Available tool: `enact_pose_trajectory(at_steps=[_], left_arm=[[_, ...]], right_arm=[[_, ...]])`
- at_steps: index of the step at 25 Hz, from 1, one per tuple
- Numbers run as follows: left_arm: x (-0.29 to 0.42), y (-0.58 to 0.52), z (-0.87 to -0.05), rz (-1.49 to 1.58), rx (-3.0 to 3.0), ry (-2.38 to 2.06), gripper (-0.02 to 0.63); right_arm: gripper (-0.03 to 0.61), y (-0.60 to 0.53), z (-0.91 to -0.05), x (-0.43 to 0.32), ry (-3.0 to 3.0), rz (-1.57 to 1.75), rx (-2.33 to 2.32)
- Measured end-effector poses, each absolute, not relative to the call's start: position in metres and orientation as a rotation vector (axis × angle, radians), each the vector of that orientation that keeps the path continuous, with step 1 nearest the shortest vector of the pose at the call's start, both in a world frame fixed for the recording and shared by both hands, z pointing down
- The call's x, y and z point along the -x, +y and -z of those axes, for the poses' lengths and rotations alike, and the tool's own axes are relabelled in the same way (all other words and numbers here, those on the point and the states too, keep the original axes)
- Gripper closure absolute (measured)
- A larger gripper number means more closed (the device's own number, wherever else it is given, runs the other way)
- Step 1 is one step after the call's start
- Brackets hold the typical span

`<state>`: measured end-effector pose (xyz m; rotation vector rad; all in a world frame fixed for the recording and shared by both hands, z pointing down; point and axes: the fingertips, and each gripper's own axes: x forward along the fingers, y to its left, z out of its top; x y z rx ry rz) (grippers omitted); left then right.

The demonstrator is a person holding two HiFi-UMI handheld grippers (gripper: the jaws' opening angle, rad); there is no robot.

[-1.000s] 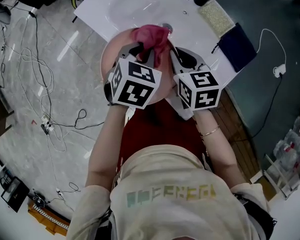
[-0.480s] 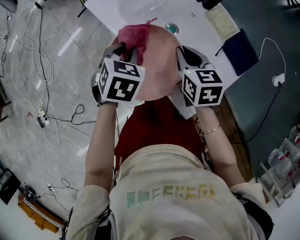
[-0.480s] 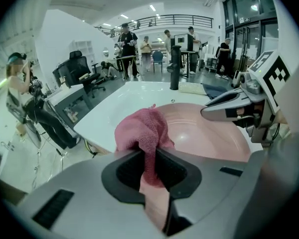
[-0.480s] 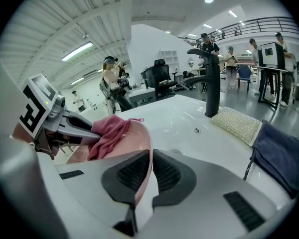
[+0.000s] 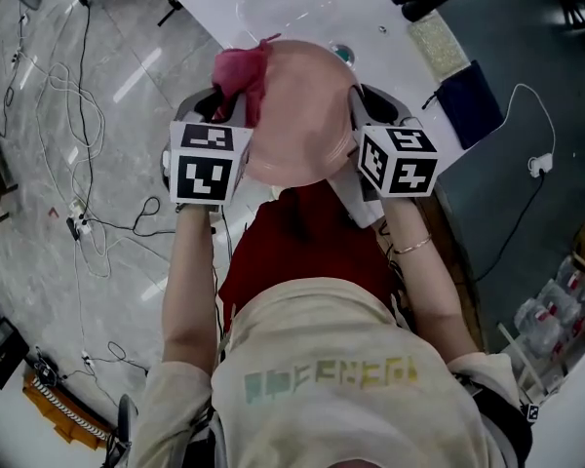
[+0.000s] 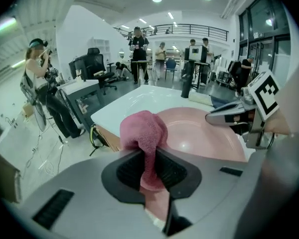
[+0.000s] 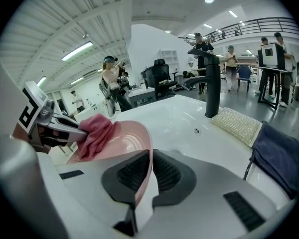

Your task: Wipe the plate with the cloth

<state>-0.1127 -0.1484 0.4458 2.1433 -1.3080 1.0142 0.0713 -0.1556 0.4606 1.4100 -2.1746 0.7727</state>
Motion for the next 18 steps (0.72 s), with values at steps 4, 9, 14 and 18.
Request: enact_pose_trajectory(at_steps=[4, 9, 14, 18], left_arm=[[0.091, -0.144, -0.43, -0.91, -2.195, -1.238, 0.546], [0.038, -0.135, -0.427, -0.895, -2.298, -1.087, 0.546], [-0.01, -0.123, -0.437, -0.942, -2.342, -0.95, 0.546], [-0.033, -0.113, -0.45, -0.988, -2.343, -0.88, 0.546]], right_arm=[[0.528, -0.156, -0.46, -0.071, -2.174, -0.773, -1.419], [0.528, -0.155, -0.46, -0.069, -2.172, -0.766, -1.424], [0.528, -0.154, -0.458, -0.072, -2.172, -0.766, -1.434], [0.528, -0.154, -0.458, -0.076, -2.176, -0.775, -1.436]])
